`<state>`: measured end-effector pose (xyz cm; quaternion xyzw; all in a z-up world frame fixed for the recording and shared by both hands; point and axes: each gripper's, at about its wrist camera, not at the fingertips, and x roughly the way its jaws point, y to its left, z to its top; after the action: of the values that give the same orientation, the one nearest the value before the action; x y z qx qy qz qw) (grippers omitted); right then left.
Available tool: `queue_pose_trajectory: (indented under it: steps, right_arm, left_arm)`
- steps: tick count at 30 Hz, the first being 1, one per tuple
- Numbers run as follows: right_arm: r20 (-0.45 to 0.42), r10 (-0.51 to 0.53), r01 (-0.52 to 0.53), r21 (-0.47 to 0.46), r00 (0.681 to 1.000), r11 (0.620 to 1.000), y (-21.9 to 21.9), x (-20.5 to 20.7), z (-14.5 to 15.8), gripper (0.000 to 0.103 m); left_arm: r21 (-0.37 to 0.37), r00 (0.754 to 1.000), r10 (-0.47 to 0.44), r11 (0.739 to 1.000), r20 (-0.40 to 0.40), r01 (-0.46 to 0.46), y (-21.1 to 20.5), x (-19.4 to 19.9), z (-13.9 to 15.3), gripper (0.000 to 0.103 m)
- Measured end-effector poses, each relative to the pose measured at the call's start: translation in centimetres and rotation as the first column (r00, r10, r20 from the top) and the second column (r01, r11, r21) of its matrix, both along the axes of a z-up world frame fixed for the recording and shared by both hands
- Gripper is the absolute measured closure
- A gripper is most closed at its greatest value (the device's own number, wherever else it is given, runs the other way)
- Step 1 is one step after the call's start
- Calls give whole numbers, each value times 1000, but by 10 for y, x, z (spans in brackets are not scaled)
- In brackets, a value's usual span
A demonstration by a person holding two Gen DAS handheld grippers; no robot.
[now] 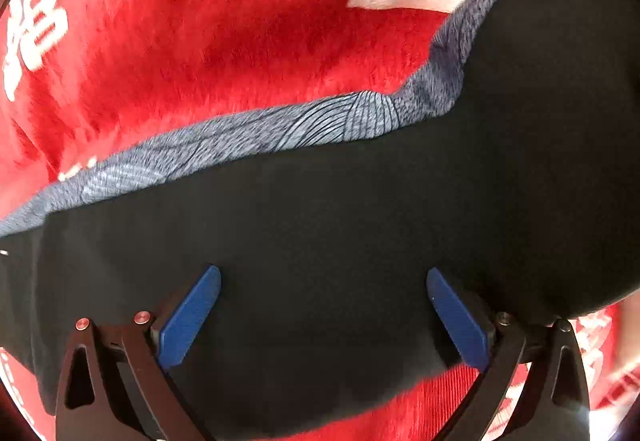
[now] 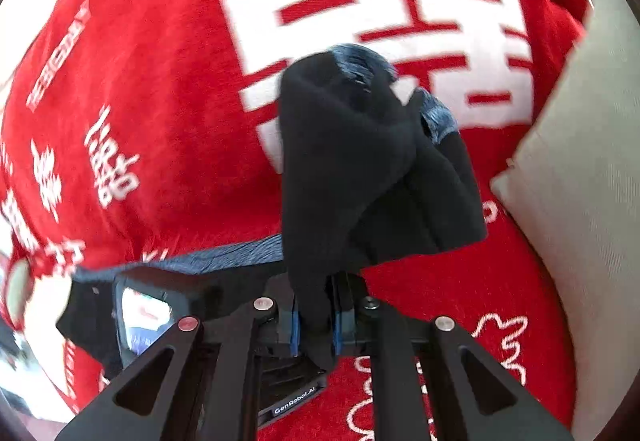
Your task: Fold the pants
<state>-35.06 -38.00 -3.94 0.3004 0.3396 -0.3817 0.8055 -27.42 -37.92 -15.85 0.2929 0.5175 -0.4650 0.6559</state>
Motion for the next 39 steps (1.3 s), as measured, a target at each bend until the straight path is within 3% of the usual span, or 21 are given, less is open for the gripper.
queue_pose_trajectory:
  steps: [3,6,12,15,17,19,20,21,24,26,29,34,37,38,39]
  right_arm:
    - [-63,62,-65,-56,996,996,19,22,10,91]
    - [-162,135,-155,-115,977,981,48,60,10,91]
    - [-361,222,-291,-150,906,945,114,137,-29,90]
    - [-488,245,-349,-134,838,927,147,175,-74,87]
    - [-590,257,-400,-123,766,908,170,191,-105,81]
    - [-707,195,-469,-216,680,856,195,201,-121,78]
    - [-729,189,-498,-233,658,835,205,201,-121,76]
    - [-726,198,-505,-232,659,831,209,198,-119,74]
    - [-652,262,-484,-185,712,855,211,177,-96,61]
    - [-551,294,-428,-129,781,894,201,157,-75,53]
    - [-411,266,-309,-42,872,950,181,122,-54,52]
    - [-353,204,-194,65,913,979,164,88,-55,52]
    - [-332,190,-162,109,924,981,155,77,-61,52]
    - [-318,184,-152,123,930,981,155,74,-62,52]
    - [-308,182,-147,132,934,980,151,75,-62,53]
  left_arm:
    - [-41,997,57,997,-58,-59,29,42,23,0]
    - [-47,995,99,994,-2,-99,67,92,42,0]
    - [49,976,192,979,106,-198,146,187,33,0]
    - [87,965,232,966,125,-243,186,209,18,0]
    - [108,961,246,960,126,-260,201,220,10,0]
    - [117,962,248,958,113,-261,210,224,8,0]
    - [114,965,240,961,104,-252,214,223,11,0]
    - [108,968,231,965,95,-241,216,222,13,0]
    - [74,981,190,979,36,-192,215,212,29,0]
    - [45,988,156,987,-20,-155,188,207,36,0]
    - [-15,995,62,998,-73,-63,166,181,52,0]
    - [-48,992,-26,999,-120,21,131,146,54,0]
    - [-19,987,-22,1000,-157,19,122,145,43,24]
    - [-5,985,-19,1000,-170,18,117,146,37,45]
    - [11,979,-20,1000,-205,23,115,146,29,74]
